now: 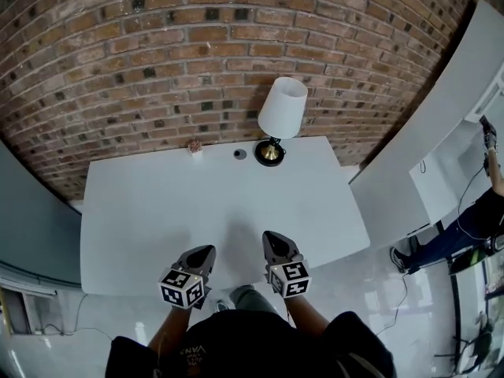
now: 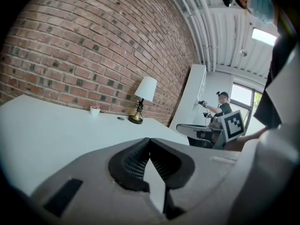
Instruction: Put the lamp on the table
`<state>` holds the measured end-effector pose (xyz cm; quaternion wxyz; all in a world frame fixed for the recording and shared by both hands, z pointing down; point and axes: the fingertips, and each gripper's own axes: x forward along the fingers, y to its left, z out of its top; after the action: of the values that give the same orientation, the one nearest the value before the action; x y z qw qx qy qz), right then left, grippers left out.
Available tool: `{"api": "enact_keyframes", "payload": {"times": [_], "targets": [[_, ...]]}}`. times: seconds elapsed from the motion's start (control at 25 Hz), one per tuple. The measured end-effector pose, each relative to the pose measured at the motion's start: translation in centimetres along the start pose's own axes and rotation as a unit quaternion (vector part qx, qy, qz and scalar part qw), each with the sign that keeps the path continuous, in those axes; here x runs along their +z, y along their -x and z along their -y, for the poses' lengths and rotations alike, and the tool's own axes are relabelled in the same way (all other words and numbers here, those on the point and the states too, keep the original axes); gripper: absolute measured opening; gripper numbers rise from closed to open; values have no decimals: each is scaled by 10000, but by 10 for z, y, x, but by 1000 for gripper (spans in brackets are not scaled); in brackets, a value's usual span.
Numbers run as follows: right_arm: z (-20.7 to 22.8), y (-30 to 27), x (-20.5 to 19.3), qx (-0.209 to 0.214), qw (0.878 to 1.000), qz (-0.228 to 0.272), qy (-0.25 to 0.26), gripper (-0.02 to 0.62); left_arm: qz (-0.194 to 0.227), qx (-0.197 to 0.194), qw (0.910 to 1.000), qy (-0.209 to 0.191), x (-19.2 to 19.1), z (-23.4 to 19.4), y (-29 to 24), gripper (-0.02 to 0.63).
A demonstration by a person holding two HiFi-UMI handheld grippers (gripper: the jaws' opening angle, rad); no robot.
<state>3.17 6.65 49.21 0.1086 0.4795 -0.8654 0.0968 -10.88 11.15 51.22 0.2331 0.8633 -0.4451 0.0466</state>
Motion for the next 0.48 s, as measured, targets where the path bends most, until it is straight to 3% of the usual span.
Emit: {"api": "enact_keyframes", "payload": {"times": [0.48], "targets": [[-23,18,-19,43,9998,-147,121,-2,69,158,9998,-13,-18,1,33,-1]]}}
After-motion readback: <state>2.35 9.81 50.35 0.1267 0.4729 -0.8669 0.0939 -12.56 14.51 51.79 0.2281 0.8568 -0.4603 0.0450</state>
